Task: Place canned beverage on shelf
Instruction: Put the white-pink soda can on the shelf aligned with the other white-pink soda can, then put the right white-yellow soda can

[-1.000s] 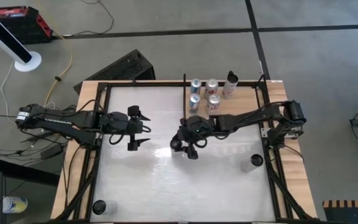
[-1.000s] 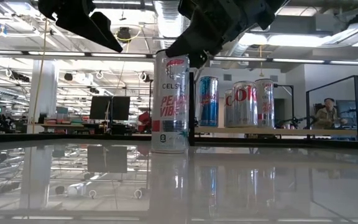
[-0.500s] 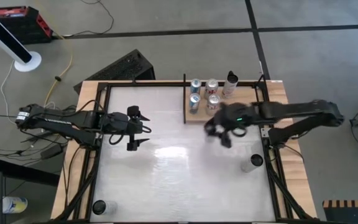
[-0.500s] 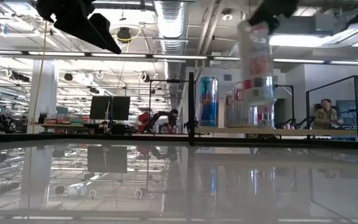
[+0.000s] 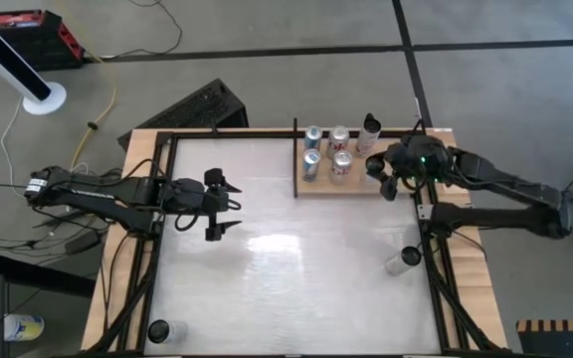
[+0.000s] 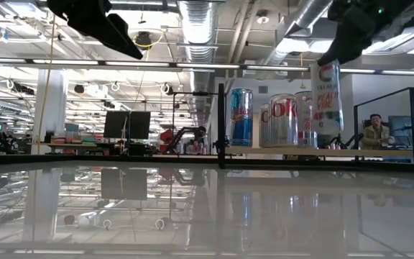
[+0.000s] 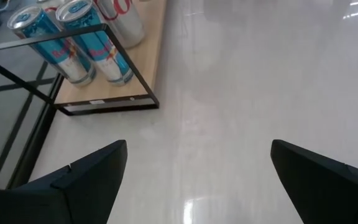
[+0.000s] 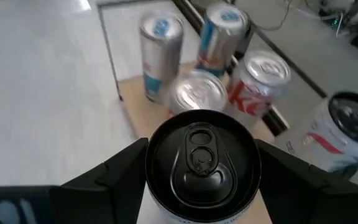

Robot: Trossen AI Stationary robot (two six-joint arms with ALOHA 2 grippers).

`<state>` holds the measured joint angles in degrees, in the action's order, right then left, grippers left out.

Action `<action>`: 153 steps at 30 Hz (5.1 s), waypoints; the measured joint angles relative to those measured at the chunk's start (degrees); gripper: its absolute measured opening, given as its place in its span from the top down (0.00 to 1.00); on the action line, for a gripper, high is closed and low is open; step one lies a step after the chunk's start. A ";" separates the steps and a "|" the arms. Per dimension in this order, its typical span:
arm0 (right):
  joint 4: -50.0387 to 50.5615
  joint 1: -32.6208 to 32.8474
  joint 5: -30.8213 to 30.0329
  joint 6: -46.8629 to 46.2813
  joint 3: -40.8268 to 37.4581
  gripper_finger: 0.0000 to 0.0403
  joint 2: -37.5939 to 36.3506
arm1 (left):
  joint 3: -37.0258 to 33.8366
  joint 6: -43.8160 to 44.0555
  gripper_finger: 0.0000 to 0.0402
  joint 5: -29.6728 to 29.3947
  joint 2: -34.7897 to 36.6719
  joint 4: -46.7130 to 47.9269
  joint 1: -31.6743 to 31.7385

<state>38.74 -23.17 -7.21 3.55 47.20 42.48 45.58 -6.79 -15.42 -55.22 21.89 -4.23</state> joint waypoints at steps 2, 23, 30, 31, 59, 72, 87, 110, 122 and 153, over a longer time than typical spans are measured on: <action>-0.45 -4.54 4.01 2.34 -0.51 0.31 0.51 | 0.01 0.78 0.05 0.00 0.00 0.02 0.00; -4.81 -22.33 20.99 7.68 -0.94 0.30 8.80 | 0.00 1.95 0.05 -0.07 0.00 0.13 0.00; -5.60 -22.41 20.99 8.55 -0.92 0.29 10.01 | 0.00 1.91 0.05 -0.11 0.00 0.76 0.00; -5.57 -22.41 20.99 8.53 -0.92 0.29 10.01 | 0.01 1.91 0.05 -0.13 0.00 0.82 0.00; -4.61 -22.39 20.74 7.44 -0.85 0.29 9.86 | 0.00 2.34 0.05 0.04 0.00 0.92 0.00; -4.17 -22.35 20.60 7.29 -0.83 0.29 9.86 | 0.00 2.34 0.05 0.15 0.00 0.96 0.00; -4.21 -22.35 20.58 7.45 0.58 0.08 9.95 | 0.00 1.91 0.05 1.28 0.00 0.98 0.00; 15.82 1.75 12.33 -7.77 9.10 0.27 6.47 | 0.01 -0.96 0.05 1.46 0.00 0.17 0.67; 20.82 28.61 17.54 -47.20 8.92 0.43 5.28 | 0.00 -3.60 0.05 4.38 0.00 -2.34 3.55; 45.41 60.16 11.18 -98.47 18.21 0.48 15.61 | 0.00 -7.23 0.05 7.74 0.00 -6.79 3.74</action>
<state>84.15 36.99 3.97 -94.92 65.41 58.08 45.58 -14.03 -7.68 -55.22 15.10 -0.49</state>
